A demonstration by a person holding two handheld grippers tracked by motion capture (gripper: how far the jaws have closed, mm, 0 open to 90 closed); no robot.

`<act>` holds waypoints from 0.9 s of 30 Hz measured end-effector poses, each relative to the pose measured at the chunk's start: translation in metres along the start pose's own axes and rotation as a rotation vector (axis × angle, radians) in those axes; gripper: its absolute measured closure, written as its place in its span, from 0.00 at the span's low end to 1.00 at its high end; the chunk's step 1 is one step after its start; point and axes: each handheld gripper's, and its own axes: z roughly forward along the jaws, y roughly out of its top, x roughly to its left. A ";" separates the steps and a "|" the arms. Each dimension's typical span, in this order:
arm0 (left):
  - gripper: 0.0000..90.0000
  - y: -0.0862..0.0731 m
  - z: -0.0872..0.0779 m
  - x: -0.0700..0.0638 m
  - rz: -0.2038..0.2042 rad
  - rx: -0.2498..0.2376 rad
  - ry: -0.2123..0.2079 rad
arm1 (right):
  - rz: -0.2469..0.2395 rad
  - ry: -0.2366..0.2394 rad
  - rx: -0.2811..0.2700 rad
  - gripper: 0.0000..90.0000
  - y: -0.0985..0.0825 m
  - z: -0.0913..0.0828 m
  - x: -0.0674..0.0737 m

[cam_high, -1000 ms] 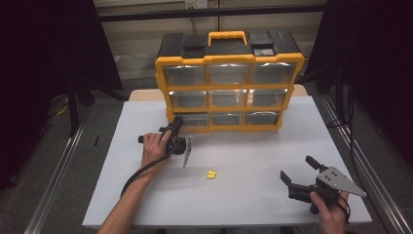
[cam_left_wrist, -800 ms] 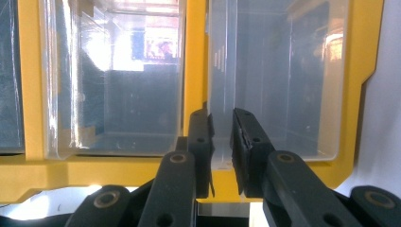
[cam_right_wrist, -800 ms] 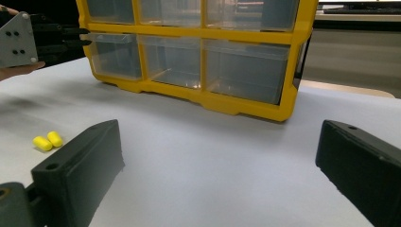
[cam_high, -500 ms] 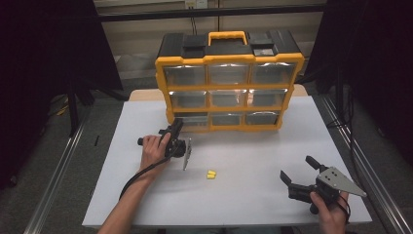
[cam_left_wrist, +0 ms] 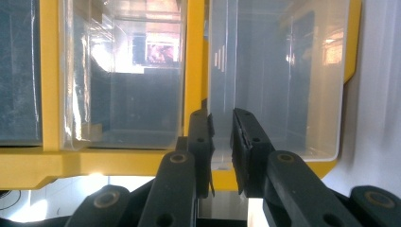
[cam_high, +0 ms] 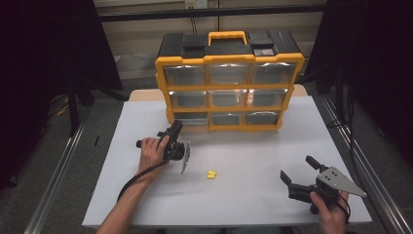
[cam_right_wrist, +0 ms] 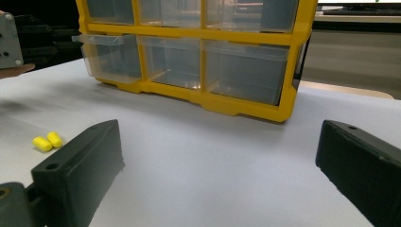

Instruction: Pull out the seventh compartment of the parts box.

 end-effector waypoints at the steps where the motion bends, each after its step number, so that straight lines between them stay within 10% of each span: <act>1: 0.88 0.000 -0.001 0.000 0.007 0.000 0.008 | 0.000 0.000 0.000 0.01 0.000 0.000 0.000; 27: 0.88 0.001 -0.015 -0.002 0.009 -0.013 0.002 | 0.001 0.000 -0.003 0.01 0.000 0.000 0.000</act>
